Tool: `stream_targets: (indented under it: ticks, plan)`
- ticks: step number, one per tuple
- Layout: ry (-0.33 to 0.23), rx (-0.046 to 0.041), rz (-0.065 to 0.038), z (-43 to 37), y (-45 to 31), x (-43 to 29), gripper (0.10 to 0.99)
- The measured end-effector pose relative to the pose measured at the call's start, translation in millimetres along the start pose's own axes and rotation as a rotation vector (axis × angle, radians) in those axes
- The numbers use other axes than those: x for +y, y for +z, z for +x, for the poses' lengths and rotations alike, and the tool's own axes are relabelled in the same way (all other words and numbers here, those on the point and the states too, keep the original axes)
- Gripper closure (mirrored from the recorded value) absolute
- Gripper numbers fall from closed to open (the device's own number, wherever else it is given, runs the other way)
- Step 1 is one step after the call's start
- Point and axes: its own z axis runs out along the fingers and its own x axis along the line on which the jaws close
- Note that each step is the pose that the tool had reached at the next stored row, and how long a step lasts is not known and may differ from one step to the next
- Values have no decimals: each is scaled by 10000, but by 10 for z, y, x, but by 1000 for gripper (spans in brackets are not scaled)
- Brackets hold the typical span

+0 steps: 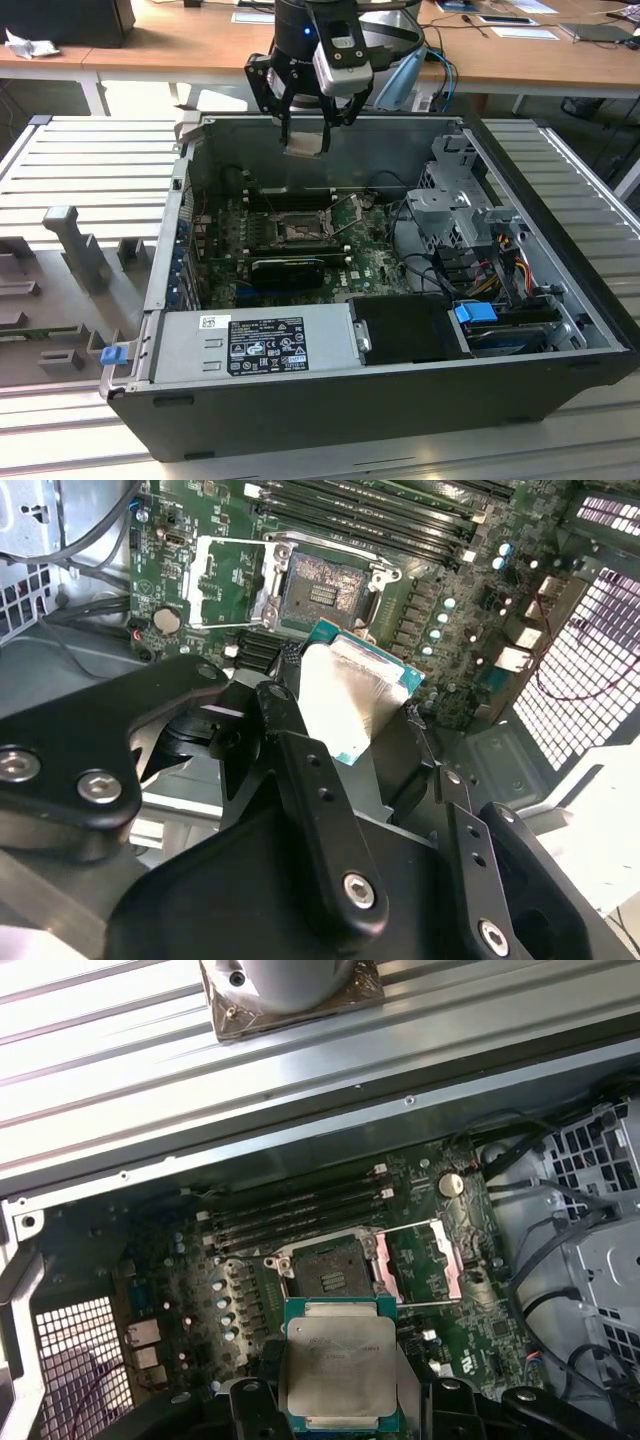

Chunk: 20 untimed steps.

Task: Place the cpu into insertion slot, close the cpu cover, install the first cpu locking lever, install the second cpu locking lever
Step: 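Place the cpu into insertion slot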

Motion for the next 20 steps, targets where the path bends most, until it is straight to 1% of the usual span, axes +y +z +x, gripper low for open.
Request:
stream_targets:
  ticks: [5,20]
  plan:
    - [265,-24,-5,0,3,0,561]
    - [659,-59,-13,0,9,-1,561]
